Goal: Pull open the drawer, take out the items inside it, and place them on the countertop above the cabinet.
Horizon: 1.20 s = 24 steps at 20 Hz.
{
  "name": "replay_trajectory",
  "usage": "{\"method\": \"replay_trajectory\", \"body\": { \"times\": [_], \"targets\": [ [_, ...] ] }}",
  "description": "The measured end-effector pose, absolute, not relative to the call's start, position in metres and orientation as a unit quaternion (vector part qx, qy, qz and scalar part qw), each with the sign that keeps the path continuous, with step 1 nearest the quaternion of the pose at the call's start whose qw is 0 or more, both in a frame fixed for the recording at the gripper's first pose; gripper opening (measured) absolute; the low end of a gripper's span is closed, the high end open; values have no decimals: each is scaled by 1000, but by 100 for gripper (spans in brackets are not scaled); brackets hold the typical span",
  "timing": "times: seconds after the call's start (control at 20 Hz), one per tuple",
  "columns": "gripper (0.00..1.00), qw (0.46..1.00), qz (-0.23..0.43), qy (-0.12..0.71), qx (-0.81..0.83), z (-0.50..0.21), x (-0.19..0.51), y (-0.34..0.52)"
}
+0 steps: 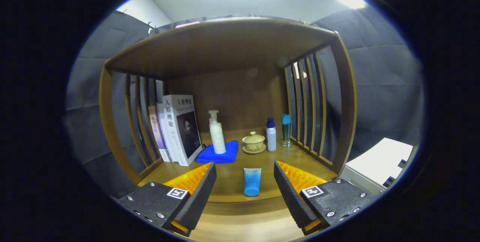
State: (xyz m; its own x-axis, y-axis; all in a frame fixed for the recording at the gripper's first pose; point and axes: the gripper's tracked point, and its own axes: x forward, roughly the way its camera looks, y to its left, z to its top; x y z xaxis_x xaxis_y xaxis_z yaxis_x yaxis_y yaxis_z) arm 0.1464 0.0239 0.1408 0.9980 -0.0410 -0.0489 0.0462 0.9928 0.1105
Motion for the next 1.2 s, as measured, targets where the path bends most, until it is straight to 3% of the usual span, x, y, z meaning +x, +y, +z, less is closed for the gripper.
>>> {"method": "replay_trajectory", "body": {
  "times": [0.55,1.2],
  "targets": [
    [94,998,-13,-11,57,138,46,47],
    [94,1000,16,-8,19,81,-2,79]
  ]
}}
